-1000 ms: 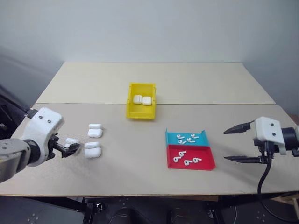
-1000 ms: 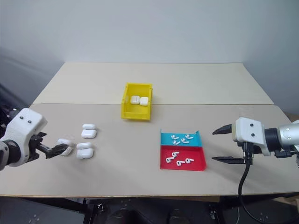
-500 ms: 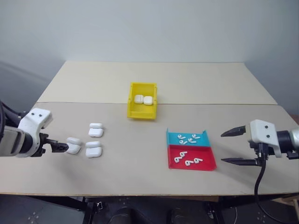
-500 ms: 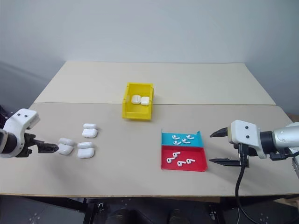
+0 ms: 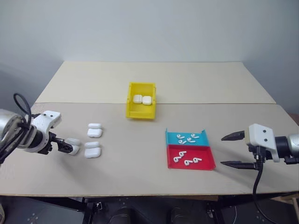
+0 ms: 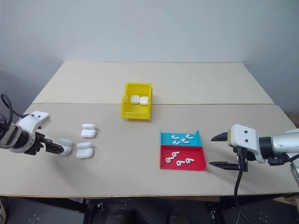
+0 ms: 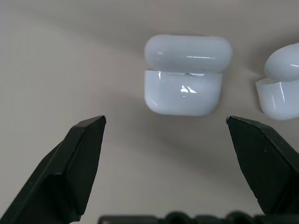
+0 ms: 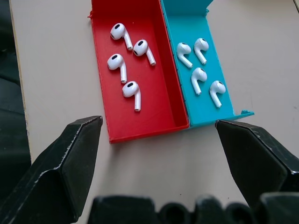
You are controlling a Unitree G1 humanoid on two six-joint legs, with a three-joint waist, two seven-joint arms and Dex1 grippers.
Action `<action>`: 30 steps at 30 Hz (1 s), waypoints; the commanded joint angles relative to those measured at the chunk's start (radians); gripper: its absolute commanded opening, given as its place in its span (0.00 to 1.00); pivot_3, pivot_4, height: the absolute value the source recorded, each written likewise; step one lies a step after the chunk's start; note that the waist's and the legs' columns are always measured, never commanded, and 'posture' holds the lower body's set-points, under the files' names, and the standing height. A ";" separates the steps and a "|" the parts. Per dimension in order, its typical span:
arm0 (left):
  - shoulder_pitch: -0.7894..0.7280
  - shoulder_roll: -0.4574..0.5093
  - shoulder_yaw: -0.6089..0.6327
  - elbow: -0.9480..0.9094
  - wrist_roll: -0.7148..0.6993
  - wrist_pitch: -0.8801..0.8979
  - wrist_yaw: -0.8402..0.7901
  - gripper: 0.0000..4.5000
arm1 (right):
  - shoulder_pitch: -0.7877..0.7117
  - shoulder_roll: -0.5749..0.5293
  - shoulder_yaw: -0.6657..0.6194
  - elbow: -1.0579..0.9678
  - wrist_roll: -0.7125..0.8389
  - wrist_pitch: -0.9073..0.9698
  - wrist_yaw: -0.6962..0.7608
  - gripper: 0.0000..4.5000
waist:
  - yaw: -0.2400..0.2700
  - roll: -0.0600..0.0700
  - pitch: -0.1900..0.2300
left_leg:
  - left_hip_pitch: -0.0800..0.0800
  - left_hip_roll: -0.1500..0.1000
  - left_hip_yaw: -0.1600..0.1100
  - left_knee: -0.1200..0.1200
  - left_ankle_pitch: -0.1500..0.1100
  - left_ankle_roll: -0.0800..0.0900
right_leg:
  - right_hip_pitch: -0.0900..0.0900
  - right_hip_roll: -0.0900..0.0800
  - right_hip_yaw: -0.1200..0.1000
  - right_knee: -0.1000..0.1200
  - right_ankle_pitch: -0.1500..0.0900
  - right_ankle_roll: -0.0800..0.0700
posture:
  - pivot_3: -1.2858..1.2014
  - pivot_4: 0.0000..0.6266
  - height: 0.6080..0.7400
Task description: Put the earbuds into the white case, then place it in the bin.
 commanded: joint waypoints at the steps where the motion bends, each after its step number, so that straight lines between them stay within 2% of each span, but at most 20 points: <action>1: -0.048 -0.005 -0.047 0.032 0.067 -0.030 -0.036 1.00 | -0.003 0.001 -0.029 -0.024 0.010 0.003 -0.011 1.00 | 0.000 0.000 0.000 | 0.000 0.000 0.000 0.000 0.000 0.000 | 0.000 0.000 0.000 0.000 0.000 0.000 | 0.52 0.24 1.00; 20: -0.156 -0.116 -0.208 0.213 0.266 -0.120 -0.194 1.00 | 0.034 0.004 -0.042 -0.035 0.009 0.012 -0.040 1.00 | 0.000 -0.001 0.000 | -0.001 0.000 0.000 0.002 0.000 0.000 | -0.001 0.000 0.000 0.001 0.000 0.000 | 0.52 0.24 1.00; 30: -0.153 -0.099 -0.257 0.234 0.318 -0.146 -0.280 1.00 | 0.049 0.011 -0.045 -0.045 0.008 0.013 -0.053 1.00 | 0.000 -0.001 0.000 | -0.001 0.000 0.000 0.003 0.000 0.000 | -0.001 0.000 0.001 0.002 0.000 0.001 | 0.52 0.24 1.00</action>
